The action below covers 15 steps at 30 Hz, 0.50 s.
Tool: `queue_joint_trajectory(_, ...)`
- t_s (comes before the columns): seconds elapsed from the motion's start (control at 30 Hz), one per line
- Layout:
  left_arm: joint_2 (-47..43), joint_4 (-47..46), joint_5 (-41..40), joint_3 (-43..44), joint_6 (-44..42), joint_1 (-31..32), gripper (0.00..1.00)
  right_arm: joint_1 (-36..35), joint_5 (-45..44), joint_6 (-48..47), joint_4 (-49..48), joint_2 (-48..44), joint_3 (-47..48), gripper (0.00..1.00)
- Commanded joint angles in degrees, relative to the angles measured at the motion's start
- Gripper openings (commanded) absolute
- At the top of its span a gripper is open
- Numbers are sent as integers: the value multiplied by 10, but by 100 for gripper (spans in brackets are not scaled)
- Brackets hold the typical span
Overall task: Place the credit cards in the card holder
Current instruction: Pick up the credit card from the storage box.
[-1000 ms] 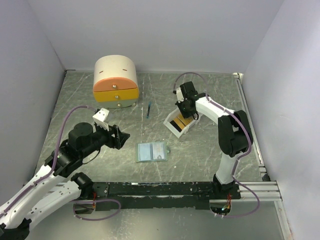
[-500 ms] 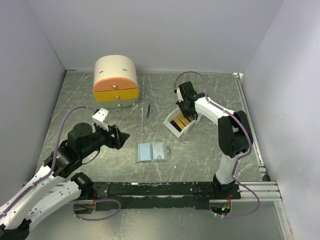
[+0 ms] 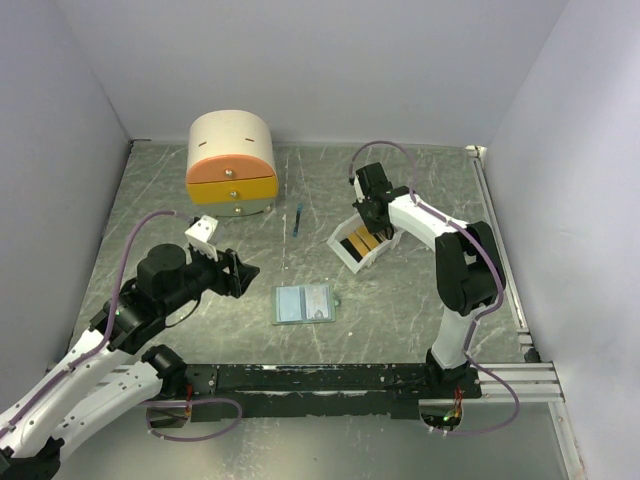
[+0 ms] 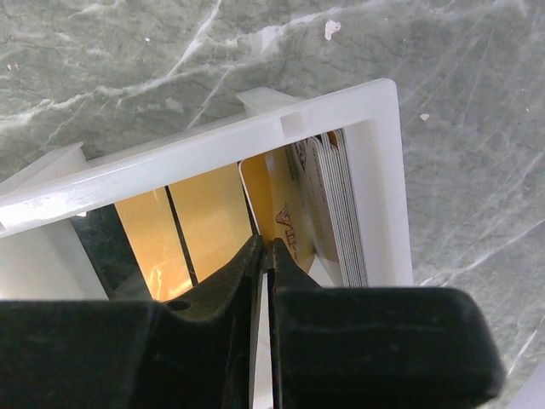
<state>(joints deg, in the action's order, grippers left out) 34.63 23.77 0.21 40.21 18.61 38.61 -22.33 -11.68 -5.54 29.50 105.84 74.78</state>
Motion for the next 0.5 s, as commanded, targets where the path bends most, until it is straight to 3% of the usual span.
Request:
queue_joint_trajectory(0.0,2,-14,19,-2,-3,-7,76,-6,-28,2,-11,8,8,8)
queue_joint_trajectory(0.47,2,-15,21,-3,-3,-11,76,-11,-34,-5,-16,16,5,16)
